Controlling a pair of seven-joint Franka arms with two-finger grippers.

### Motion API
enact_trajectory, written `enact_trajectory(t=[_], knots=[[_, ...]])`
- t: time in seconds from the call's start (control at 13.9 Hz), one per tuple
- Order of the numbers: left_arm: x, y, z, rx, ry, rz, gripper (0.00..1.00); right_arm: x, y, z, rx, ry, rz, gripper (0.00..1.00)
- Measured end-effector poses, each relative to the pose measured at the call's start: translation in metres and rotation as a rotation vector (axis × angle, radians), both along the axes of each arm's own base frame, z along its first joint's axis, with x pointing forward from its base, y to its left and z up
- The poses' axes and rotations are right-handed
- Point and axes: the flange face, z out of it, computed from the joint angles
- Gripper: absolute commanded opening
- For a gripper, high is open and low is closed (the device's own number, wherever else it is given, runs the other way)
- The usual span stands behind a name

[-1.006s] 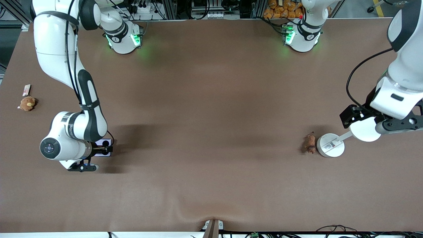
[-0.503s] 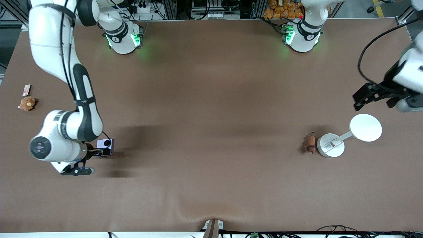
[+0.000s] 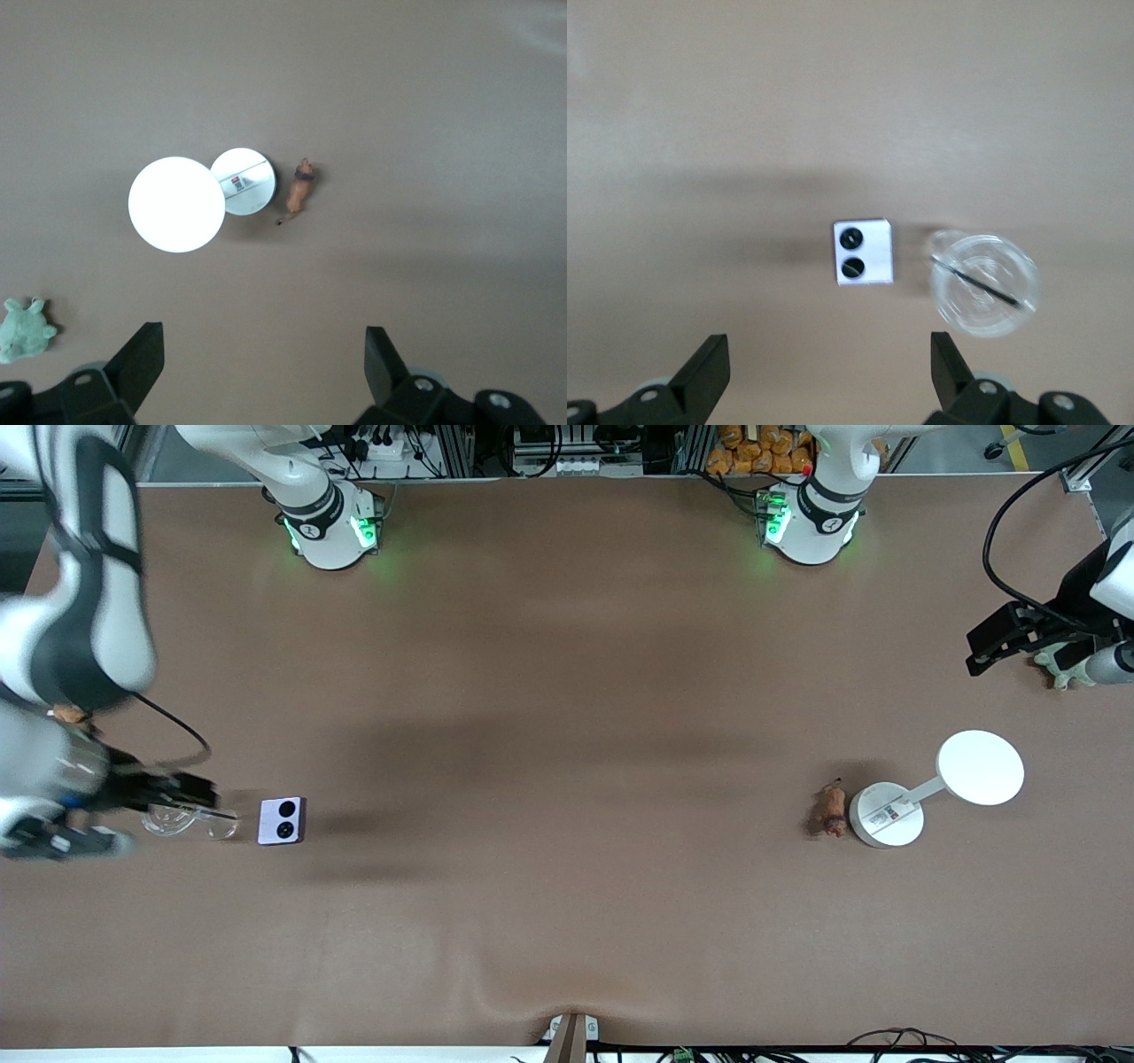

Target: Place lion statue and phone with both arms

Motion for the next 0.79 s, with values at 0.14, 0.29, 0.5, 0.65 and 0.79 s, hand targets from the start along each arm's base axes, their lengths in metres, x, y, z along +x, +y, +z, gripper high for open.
enact_trajectory(t=[0.14, 0.29, 0.5, 0.65, 0.79], knots=[[-0.009, 0.008, -0.001, 0.007, 0.012, 0.0, 1.0, -0.03, -0.001, 0.052, 0.0, 0.0, 0.027, 1.0], [-0.019, 0.011, 0.0, 0.009, 0.018, -0.001, 1.0, -0.065, 0.001, 0.094, -0.014, -0.022, 0.053, 1.0], [-0.035, 0.009, -0.003, 0.004, 0.036, -0.007, 1.0, -0.114, 0.002, 0.117, -0.018, -0.013, 0.036, 1.0], [-0.043, 0.006, -0.005, -0.023, 0.053, -0.01, 1.0, -0.131, 0.001, 0.115, -0.018, 0.02, -0.015, 1.0], [-0.046, 0.004, -0.005, -0.039, 0.065, -0.011, 1.0, -0.133, 0.004, 0.109, -0.019, 0.035, -0.042, 1.0]])
